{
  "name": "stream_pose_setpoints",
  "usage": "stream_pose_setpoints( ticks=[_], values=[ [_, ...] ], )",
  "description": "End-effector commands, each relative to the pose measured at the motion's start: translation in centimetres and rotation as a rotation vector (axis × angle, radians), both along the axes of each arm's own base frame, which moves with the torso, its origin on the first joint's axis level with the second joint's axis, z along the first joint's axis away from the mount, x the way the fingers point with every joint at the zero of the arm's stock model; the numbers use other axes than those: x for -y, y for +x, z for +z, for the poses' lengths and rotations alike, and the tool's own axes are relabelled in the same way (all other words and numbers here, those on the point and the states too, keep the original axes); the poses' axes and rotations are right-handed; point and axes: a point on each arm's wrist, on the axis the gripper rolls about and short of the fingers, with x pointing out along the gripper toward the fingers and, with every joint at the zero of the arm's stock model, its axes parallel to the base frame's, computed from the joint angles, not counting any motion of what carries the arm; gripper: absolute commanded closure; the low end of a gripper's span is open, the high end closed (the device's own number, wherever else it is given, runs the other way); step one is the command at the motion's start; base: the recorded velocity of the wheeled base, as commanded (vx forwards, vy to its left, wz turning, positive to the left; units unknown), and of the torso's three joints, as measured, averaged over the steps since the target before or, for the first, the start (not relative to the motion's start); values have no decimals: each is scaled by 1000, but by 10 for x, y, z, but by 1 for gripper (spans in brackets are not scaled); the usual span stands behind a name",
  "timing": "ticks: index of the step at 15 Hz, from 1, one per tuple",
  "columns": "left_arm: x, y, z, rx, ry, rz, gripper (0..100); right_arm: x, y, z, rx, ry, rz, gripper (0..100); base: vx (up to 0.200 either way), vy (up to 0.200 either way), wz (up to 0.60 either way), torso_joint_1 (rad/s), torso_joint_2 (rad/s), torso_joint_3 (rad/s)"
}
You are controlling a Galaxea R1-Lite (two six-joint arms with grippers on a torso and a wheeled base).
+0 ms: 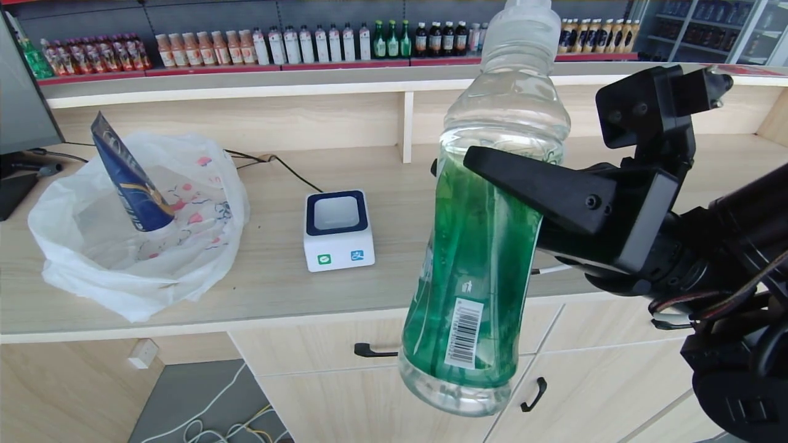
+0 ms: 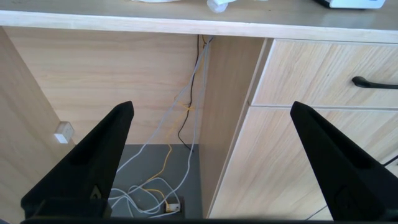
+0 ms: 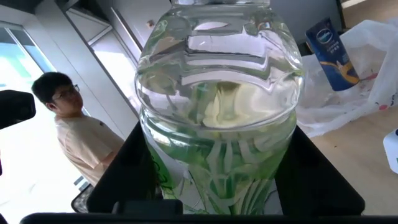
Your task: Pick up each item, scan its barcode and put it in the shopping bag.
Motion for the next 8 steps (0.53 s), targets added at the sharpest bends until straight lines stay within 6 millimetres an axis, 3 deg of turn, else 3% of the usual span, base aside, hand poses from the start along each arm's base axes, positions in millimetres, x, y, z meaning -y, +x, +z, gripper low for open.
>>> stream_pose_setpoints(
  ticks=[1, 8],
  values=[
    [0, 0, 0, 0, 0, 0, 0, 0, -1, 0, 3, 1, 0, 100, 0, 0, 0, 0, 0, 0],
    [0, 0, 0, 0, 0, -2, 0, 1, -2, 2, 7, 4, 4, 100, 0, 0, 0, 0, 0, 0]
  ],
)
